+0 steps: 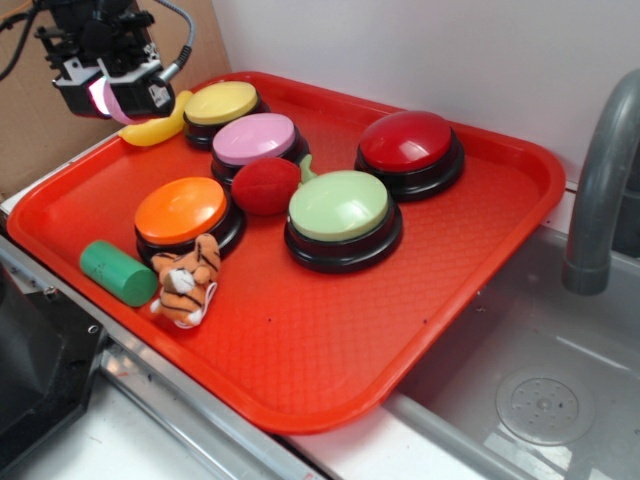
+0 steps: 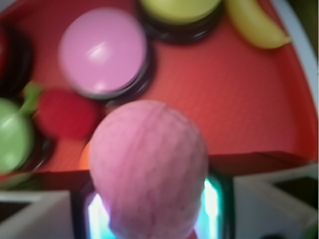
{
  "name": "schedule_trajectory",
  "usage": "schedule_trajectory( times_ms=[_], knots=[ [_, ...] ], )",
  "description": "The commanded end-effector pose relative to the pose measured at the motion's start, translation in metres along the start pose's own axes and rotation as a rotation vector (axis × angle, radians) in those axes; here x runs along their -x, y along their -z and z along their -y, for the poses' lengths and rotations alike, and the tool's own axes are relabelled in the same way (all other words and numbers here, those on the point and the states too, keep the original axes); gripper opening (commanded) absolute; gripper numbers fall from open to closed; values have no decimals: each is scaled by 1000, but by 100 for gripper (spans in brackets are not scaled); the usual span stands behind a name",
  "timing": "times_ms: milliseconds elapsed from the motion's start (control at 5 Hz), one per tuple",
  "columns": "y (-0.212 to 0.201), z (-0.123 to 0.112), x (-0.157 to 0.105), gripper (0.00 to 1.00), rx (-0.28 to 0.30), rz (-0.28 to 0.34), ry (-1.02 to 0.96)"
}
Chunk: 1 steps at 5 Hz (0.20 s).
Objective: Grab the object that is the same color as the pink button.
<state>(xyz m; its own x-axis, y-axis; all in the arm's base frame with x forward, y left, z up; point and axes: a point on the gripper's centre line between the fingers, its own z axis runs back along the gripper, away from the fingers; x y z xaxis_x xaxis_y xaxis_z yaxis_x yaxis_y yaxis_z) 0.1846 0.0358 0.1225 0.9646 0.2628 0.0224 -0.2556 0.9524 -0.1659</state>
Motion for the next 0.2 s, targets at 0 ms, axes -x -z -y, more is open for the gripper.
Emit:
schedule_trajectory(
  times_ms=[0],
  knots=[
    [-19,29,34,0,-23,16,109]
  ],
)
